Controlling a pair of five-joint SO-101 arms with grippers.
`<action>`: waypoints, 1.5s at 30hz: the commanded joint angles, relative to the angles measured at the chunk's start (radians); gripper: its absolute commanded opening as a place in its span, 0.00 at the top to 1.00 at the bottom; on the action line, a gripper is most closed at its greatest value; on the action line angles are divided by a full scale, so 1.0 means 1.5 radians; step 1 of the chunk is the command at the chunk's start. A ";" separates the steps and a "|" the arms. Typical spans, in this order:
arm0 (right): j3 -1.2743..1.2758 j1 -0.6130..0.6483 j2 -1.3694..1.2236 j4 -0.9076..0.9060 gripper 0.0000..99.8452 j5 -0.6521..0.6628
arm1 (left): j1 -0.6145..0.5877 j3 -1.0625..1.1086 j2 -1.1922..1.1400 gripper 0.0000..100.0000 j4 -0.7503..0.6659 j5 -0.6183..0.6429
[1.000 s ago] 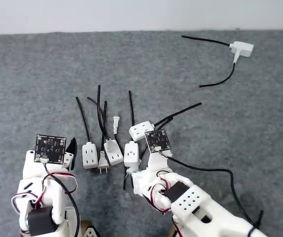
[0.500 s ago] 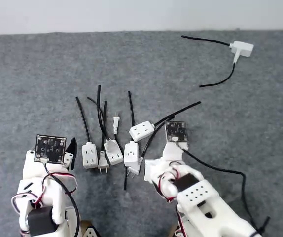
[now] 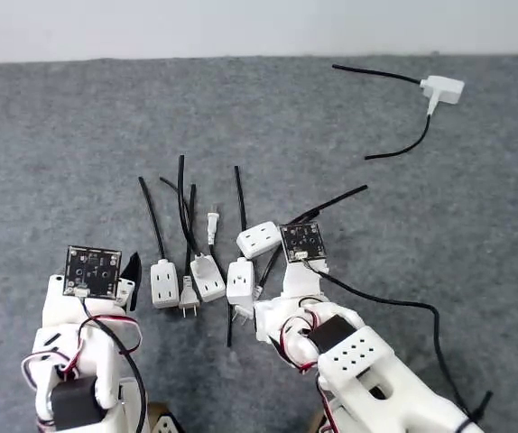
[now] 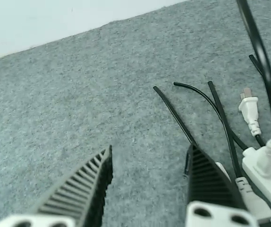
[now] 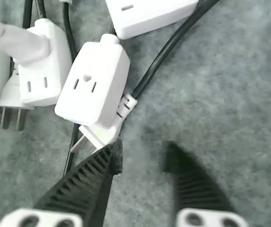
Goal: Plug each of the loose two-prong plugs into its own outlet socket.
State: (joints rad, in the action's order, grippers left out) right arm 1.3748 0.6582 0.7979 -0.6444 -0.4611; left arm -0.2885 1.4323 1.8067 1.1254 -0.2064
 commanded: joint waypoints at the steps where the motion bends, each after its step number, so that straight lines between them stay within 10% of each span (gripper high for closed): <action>1: -0.039 0.030 -0.001 -0.003 0.68 -0.036 | -0.003 -0.005 0.009 0.76 -0.011 0.008; 45: -0.211 0.091 -0.349 0.099 0.71 -0.066 | -0.003 0.019 0.009 0.76 -0.033 0.004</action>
State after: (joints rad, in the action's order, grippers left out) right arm 1.1600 0.7917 0.3805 -0.5033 -0.5562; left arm -0.2885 1.4676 1.8067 1.1070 -0.2064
